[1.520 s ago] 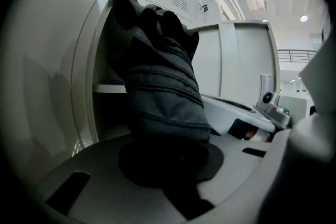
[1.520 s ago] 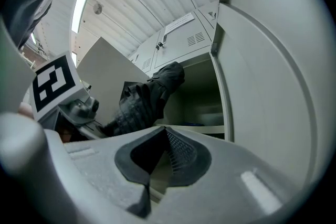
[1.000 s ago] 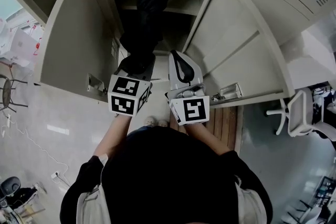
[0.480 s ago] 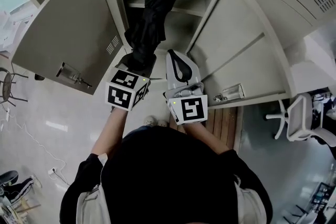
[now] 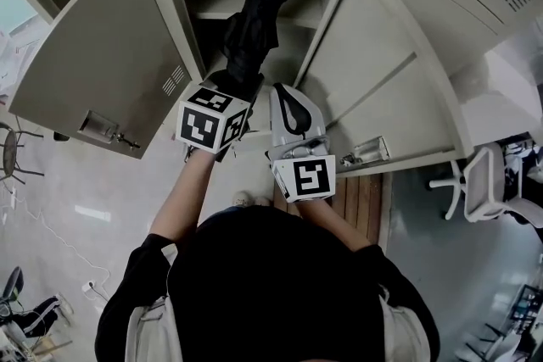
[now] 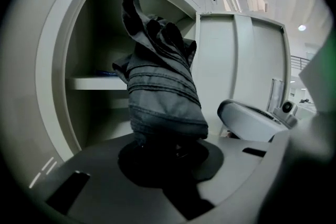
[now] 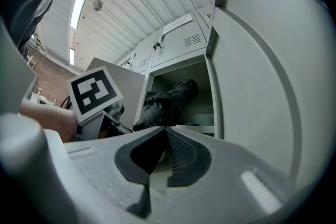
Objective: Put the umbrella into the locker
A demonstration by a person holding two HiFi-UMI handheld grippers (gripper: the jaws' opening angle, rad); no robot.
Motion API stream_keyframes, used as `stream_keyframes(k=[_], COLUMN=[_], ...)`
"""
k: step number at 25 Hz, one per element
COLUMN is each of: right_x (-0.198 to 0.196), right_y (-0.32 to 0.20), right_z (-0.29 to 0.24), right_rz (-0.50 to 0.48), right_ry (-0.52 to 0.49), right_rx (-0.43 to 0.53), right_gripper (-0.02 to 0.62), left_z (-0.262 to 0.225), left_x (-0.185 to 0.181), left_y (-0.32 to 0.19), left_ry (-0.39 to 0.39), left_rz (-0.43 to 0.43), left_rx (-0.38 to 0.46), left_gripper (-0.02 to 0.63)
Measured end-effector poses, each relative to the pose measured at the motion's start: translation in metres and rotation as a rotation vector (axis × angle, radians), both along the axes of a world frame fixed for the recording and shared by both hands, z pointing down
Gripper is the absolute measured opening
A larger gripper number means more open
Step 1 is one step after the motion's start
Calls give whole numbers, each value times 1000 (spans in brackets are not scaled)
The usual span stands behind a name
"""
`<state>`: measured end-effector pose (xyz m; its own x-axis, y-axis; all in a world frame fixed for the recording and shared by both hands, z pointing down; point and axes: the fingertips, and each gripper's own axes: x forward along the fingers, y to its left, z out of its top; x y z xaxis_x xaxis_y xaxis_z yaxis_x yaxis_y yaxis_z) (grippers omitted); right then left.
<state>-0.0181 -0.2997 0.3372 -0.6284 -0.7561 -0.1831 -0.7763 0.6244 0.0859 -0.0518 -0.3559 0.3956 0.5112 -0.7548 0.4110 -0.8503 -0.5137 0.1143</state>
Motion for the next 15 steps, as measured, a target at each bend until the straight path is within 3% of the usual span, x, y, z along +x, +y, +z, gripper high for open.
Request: stream_keyframes(k=[7, 15], right_x=[-4, -30], right_y=[-8, -13], right_z=[20, 60], right_rz=[-3, -70], right_ry=[45, 134], right_rx=[-25, -105], right_gripper=[3, 3], left_z=[-9, -20], left_x=[4, 6], left_y=[-30, -54], left_ry=[69, 164], left_rz=[27, 55], left_rx=[-23, -60], left_gripper=[54, 55])
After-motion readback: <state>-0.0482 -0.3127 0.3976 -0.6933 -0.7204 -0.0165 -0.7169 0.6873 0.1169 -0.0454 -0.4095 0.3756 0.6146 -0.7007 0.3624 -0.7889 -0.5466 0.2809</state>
